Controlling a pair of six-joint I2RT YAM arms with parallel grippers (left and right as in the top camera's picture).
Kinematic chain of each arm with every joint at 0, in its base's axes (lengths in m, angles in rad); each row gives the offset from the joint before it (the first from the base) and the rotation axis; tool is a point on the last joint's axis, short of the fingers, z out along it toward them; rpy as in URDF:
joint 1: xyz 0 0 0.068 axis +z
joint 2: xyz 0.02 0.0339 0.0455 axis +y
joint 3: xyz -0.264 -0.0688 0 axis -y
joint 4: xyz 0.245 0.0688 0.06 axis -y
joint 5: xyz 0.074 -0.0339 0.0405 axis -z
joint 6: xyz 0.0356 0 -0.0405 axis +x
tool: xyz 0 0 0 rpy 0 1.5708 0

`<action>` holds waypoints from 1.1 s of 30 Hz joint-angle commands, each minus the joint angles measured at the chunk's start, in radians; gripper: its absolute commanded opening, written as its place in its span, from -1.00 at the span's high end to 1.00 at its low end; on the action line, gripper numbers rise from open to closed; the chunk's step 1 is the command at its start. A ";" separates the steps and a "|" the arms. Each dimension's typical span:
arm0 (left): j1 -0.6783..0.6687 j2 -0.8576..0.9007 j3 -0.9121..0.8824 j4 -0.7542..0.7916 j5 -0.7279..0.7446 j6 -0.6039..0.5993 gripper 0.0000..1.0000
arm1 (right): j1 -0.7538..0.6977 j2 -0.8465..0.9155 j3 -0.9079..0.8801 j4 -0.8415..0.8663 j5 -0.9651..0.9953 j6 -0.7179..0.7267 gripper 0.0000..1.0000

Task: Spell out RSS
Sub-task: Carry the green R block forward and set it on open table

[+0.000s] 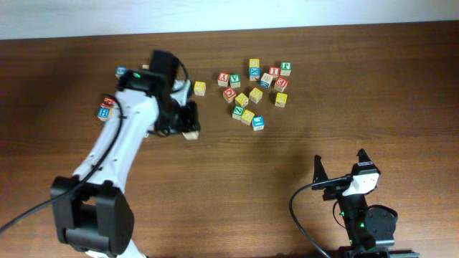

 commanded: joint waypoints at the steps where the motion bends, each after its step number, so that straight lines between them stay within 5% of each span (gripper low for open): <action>1: -0.037 0.006 -0.163 0.111 -0.017 -0.082 0.72 | -0.007 -0.009 -0.005 -0.005 0.005 0.000 -0.97; 9: -0.053 0.006 -0.322 0.348 -0.254 -0.124 0.68 | -0.007 -0.009 -0.005 -0.006 0.005 0.000 -0.97; 16: -0.078 0.007 -0.452 0.521 -0.215 -0.142 0.62 | -0.007 -0.009 -0.005 -0.005 0.005 0.000 -0.97; 33: -0.098 0.007 -0.470 0.614 -0.410 -0.132 0.52 | -0.007 -0.009 -0.005 -0.006 0.005 0.000 -0.97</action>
